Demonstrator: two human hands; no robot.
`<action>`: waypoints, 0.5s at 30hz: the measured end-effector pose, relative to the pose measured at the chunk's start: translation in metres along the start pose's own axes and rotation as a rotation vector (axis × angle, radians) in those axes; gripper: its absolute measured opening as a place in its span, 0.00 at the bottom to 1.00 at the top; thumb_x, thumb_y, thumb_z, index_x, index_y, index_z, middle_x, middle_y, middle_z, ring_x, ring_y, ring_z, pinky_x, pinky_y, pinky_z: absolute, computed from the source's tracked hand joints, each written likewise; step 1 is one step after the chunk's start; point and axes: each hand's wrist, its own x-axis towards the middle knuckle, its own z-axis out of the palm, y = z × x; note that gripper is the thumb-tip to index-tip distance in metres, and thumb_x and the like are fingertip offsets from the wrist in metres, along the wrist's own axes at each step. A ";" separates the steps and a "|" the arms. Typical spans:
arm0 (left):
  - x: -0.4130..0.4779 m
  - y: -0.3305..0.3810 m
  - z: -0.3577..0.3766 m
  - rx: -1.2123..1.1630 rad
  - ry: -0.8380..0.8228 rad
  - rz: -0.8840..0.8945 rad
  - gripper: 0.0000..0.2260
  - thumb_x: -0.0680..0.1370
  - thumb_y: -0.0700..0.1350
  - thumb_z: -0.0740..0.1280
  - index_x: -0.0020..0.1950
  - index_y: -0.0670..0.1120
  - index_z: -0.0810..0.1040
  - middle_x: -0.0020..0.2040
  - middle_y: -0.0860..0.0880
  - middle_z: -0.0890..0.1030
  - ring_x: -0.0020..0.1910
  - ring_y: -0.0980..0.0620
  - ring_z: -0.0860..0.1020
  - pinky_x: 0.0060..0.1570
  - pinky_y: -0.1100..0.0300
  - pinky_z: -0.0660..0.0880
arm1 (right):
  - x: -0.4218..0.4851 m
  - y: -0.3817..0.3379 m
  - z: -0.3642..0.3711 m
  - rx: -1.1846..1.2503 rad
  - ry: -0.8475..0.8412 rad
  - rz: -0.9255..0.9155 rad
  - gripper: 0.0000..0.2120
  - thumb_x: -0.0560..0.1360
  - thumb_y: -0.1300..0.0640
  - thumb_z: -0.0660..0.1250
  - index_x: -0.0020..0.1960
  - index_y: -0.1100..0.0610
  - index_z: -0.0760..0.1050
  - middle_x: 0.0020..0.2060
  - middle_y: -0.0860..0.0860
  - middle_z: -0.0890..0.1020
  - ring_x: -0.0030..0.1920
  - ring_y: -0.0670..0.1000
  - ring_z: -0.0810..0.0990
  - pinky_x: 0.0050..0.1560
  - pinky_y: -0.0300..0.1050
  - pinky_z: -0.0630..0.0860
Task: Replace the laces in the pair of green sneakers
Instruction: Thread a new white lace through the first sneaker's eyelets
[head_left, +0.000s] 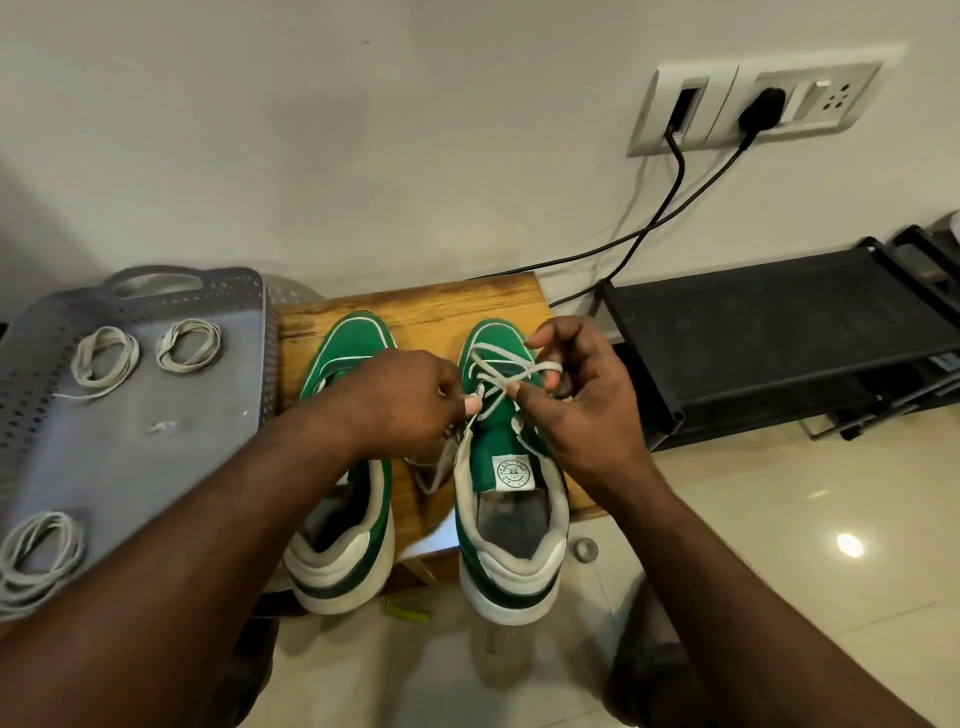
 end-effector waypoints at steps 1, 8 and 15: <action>0.000 0.000 0.000 -0.008 -0.010 0.009 0.14 0.84 0.59 0.64 0.53 0.50 0.82 0.49 0.49 0.83 0.50 0.49 0.80 0.54 0.51 0.79 | 0.001 0.001 -0.001 -0.043 -0.043 0.026 0.21 0.73 0.70 0.76 0.60 0.54 0.75 0.39 0.48 0.76 0.37 0.42 0.79 0.41 0.41 0.80; -0.006 0.007 -0.007 -0.723 0.192 0.024 0.08 0.84 0.45 0.66 0.46 0.47 0.82 0.51 0.47 0.84 0.51 0.45 0.81 0.50 0.52 0.75 | 0.001 0.015 0.005 -0.460 -0.194 0.204 0.30 0.69 0.57 0.80 0.65 0.43 0.70 0.52 0.46 0.85 0.49 0.47 0.85 0.51 0.56 0.85; -0.009 0.000 -0.028 -1.460 0.494 0.068 0.14 0.85 0.49 0.64 0.40 0.49 0.68 0.32 0.51 0.69 0.27 0.53 0.64 0.31 0.58 0.71 | 0.003 0.011 0.004 -0.392 -0.008 0.140 0.27 0.72 0.61 0.78 0.65 0.44 0.73 0.41 0.44 0.80 0.43 0.47 0.83 0.48 0.54 0.85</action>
